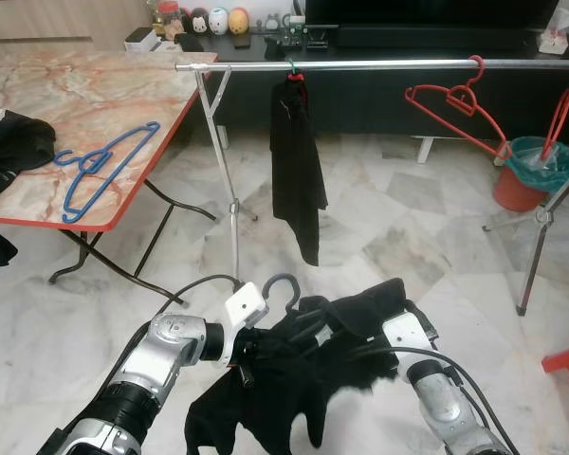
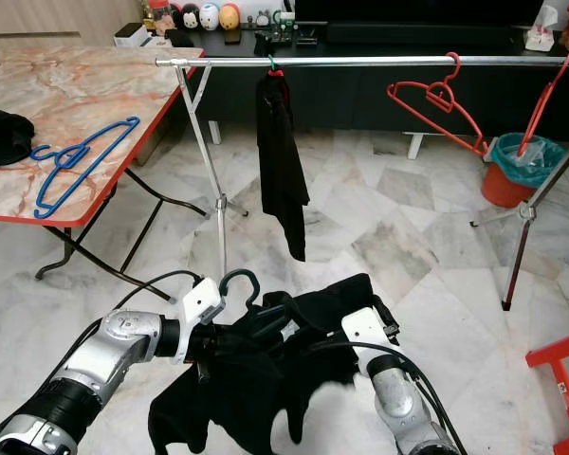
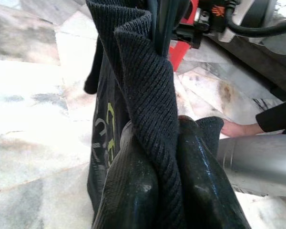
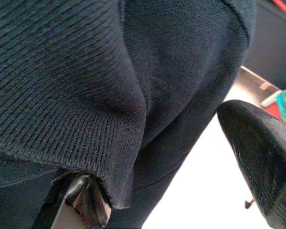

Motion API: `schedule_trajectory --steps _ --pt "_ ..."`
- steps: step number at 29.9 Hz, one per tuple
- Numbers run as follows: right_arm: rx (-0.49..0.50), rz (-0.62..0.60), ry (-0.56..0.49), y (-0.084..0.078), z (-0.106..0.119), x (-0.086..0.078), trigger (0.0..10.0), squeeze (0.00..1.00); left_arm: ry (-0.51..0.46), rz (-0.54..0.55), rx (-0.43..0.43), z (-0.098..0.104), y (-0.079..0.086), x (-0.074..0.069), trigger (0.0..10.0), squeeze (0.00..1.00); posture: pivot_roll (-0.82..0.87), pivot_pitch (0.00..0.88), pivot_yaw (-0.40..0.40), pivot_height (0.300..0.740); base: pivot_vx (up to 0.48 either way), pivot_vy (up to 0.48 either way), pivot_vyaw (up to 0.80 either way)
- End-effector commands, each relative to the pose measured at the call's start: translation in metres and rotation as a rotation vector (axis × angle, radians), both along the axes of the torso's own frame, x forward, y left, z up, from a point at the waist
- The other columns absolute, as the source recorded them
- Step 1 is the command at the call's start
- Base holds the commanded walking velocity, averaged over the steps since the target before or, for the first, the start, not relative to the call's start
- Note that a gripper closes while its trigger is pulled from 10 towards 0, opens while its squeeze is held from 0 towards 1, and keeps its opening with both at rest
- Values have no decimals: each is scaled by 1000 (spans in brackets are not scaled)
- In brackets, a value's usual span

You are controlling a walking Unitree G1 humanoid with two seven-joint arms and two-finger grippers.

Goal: Hang hanger

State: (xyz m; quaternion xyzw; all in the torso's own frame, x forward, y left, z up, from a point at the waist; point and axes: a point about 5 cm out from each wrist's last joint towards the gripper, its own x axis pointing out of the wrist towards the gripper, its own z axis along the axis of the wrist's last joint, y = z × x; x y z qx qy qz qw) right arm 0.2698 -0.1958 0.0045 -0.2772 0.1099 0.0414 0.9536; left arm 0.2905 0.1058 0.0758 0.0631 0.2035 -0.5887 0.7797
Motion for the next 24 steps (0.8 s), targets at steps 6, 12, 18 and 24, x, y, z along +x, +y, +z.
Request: schedule_trajectory --steps 6,12,18,24 --pt "-86 -81 -102 -24 19 11 10000 0 5 -133 153 -13 1 -12 10000 0 -39 53 41 740 0 0 0" --pt "-134 -38 -98 -26 22 15 10000 0 -54 -153 385 -36 16 -15 10000 0 -37 53 40 740 0 0 0" --pt "-143 -25 -94 -25 21 15 10000 0 -82 -191 383 -33 17 -18 10000 0 -32 57 37 740 0 0 0" --pt "-153 15 -50 -26 17 13 10000 0 -68 -238 272 -23 22 -22 10000 0 -31 55 34 740 0 0 0"
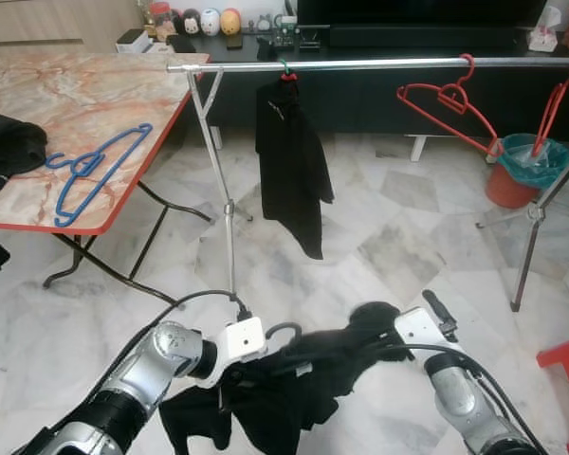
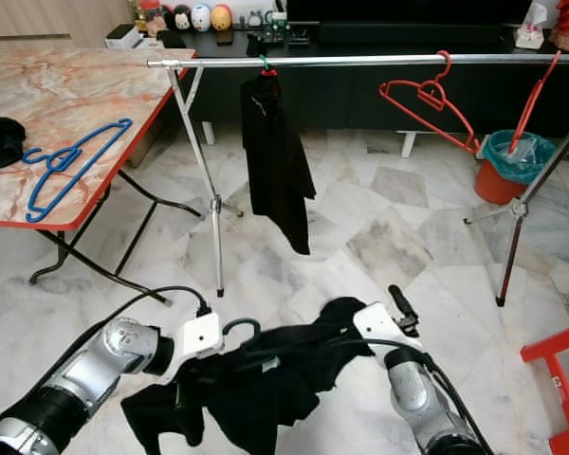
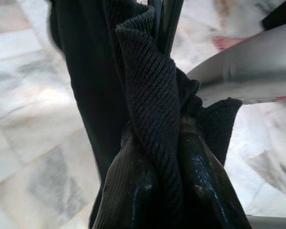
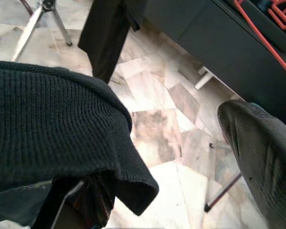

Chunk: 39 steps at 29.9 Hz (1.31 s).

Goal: Hang hanger

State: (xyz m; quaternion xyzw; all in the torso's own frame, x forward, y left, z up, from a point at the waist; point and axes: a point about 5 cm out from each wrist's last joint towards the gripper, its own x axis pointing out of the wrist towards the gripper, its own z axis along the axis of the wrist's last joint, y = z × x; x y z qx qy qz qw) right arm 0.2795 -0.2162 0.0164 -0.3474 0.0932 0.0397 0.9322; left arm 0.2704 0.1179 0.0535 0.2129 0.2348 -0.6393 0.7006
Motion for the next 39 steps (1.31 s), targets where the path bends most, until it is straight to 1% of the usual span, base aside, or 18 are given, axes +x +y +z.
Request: schedule_trajectory --steps 1,3,7,9,10,12,14,16,17,21,24,30,31,34,35,36,37,39 --pt "-4 -9 -11 -7 5 3 10000 0 32 -15 -9 2 10 -4 10000 0 -31 56 33 740 0 0 0" --pt "7 -5 2 -8 4 3 10000 0 71 -54 -55 8 11 -8 10000 0 -30 56 30 740 0 0 0" --pt "26 3 8 -6 4 3 10000 0 93 -81 -63 9 13 -11 10000 0 -27 54 29 740 0 0 0" --pt "58 -4 9 -5 4 4 10000 0 89 -88 -55 9 12 -11 10000 0 -27 54 29 740 0 0 0" --pt "118 -26 6 -2 6 8 10000 0 86 -88 -54 9 11 -11 10000 0 -27 54 29 740 0 0 0" --pt "167 -42 2 -1 8 10 10000 0 84 -87 -57 9 9 -10 10000 0 -27 54 29 740 0 0 0" --pt "268 -65 5 3 9 14 10000 0 77 -79 -59 8 6 -9 10000 0 -25 50 31 740 0 0 0" --pt "363 -32 19 11 11 16 10000 0 80 -75 -63 8 3 -9 10000 0 -26 49 31 740 0 0 0" --pt "388 -11 29 14 10 16 10000 1000 83 -74 -69 8 3 -10 10000 0 -27 47 31 740 0 0 0" --pt "453 28 69 18 7 13 10000 1000 89 -73 -82 8 1 -11 10000 0 -27 43 31 740 0 0 0" --pt "479 42 91 17 6 12 10000 1000 91 -72 -84 7 1 -11 10000 0 -27 40 31 740 0 0 0" --pt "528 137 175 22 1 7 10000 1000 93 -66 -90 6 -1 -11 10000 0 -30 31 31 740 0 0 0" --pt "530 158 185 22 1 6 10000 1000 91 -61 -91 6 -2 -10 10000 0 -30 27 31 740 0 0 0" --pt "545 160 178 18 3 6 10000 1000 87 -53 -92 6 -2 -10 10000 0 -29 24 32 740 0 0 0" --pt "559 158 165 13 7 7 10000 1000 79 -45 -90 5 -2 -9 10000 0 -28 20 32 740 0 0 0" --pt "568 159 161 9 9 8 10000 616 75 -39 -87 5 -2 -9 10000 0 -28 20 32 740 0 0 0" --pt "608 173 155 3 13 9 10000 0 73 -38 -73 4 -2 -9 10000 0 -27 16 34 740 0 0 0" --pt "630 189 147 -1 18 9 10000 0 73 -42 -58 2 -1 -9 10000 0 -27 14 33 740 0 0 0"
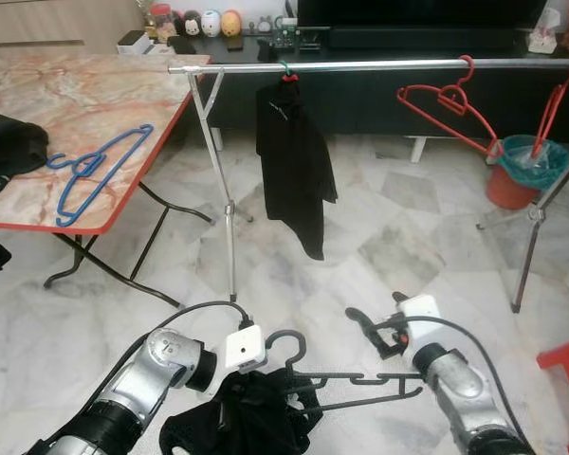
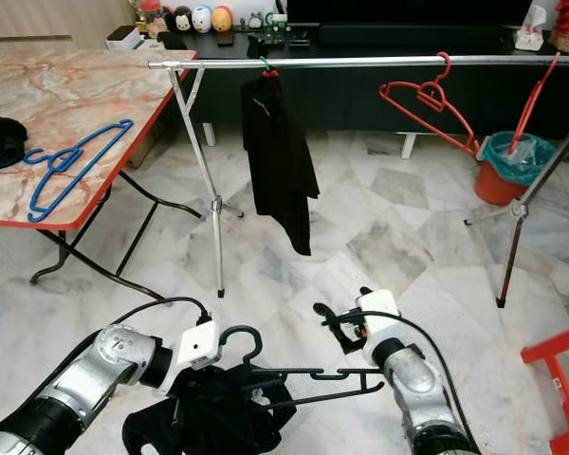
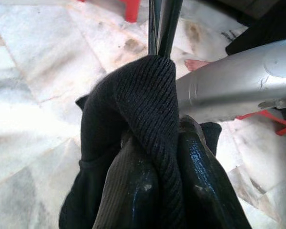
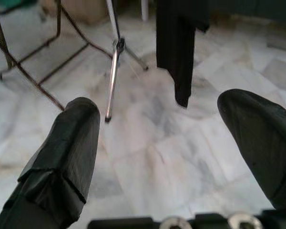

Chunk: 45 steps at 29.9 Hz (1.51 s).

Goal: Hang hanger

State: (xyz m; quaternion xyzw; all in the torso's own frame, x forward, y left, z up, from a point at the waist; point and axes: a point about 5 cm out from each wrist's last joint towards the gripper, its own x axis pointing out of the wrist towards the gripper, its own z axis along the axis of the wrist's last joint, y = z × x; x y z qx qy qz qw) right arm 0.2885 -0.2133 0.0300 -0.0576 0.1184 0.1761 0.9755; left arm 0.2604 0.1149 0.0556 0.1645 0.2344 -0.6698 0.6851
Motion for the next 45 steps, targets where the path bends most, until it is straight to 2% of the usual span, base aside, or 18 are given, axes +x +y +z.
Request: schedule_trajectory --steps 1,4,8,9,11,16,17,22,26,31,35,37,45 --pt "39 11 -22 -8 8 1 10000 0 -11 -5 30 -1 3 1 10000 0 -27 13 33 740 0 0 0" --pt "104 41 -51 -17 20 4 10000 0 -16 -5 51 -4 4 1 10000 0 -28 12 34 740 0 0 0" --pt "210 160 -71 -16 32 3 10000 0 -32 -15 94 -7 5 0 10000 0 -28 5 37 740 0 0 0" --pt "230 205 -66 -14 34 1 10000 0 -36 -15 102 -8 5 1 10000 0 -28 5 38 740 0 0 0" --pt "314 430 -11 1 35 -12 10000 0 -65 -8 129 -10 5 4 10000 0 -27 5 39 740 0 0 0" --pt "319 629 97 16 27 -30 10000 0 -82 0 118 -5 3 8 10000 0 -20 16 39 740 0 0 0" --pt "311 689 144 20 22 -37 10000 0 -89 -8 115 -3 3 9 10000 0 -15 21 40 740 0 0 0" --pt "324 833 248 28 16 -54 10000 0 -127 -60 129 9 3 13 10000 0 -8 29 44 740 0 0 0" --pt "341 906 283 33 18 -60 10000 0 -147 -110 138 22 2 16 10000 0 -3 33 46 740 0 0 0" --pt "286 934 316 31 14 -63 10000 0 -155 -154 132 31 -3 16 10000 0 -1 36 45 740 0 0 0" --pt "198 939 320 31 12 -63 10000 0 -175 -176 123 37 -9 16 10000 0 -1 40 45 740 0 0 0" --pt "134 918 292 30 11 -59 10000 0 -174 -203 117 39 -13 14 10000 0 -2 40 44 740 0 0 0" --pt "82 927 204 34 22 -48 10000 0 -163 -275 141 41 -16 7 10000 0 -2 41 45 740 0 0 0"
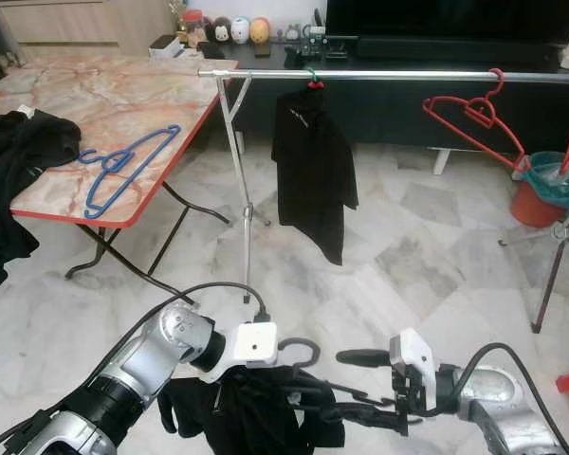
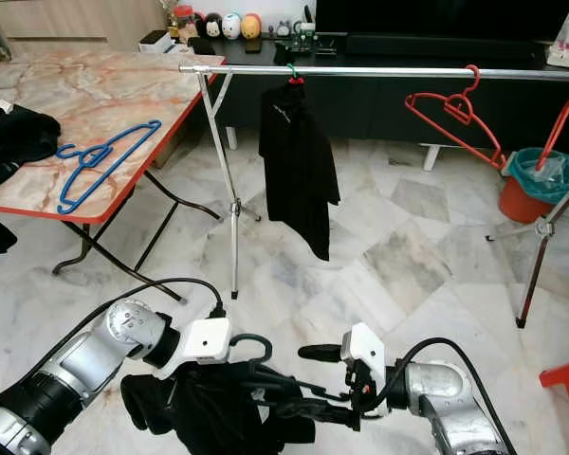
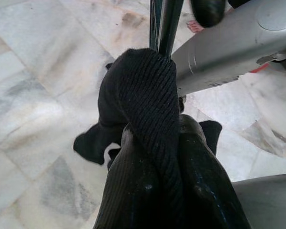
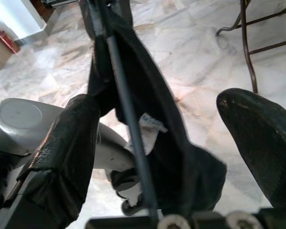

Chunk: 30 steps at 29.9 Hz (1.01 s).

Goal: Hang hanger

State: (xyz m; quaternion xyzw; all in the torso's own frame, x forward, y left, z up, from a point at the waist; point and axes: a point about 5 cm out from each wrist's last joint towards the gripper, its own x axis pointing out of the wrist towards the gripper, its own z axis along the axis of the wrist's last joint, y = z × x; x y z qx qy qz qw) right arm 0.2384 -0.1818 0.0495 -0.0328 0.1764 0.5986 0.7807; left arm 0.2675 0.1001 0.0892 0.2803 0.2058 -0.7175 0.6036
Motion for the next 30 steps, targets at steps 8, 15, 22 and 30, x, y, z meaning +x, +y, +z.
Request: schedule_trajectory --steps 8,15,22,30 --pt "18 67 -46 10 8 4 10000 0 -16 -63 15 9 -5 -3 10000 0 3 44 46 740 0 0 0" --pt "23 108 -31 10 8 1 7569 0 -13 -60 15 9 -5 -4 10000 0 4 44 45 740 0 0 0" --pt "12 135 -20 15 5 1 10000 0 -11 -56 11 8 -7 -3 10000 0 7 44 42 740 0 0 0" --pt "-53 117 -93 23 -2 5 10000 0 -14 -53 3 11 -9 -2 10000 0 9 46 42 740 0 0 0"
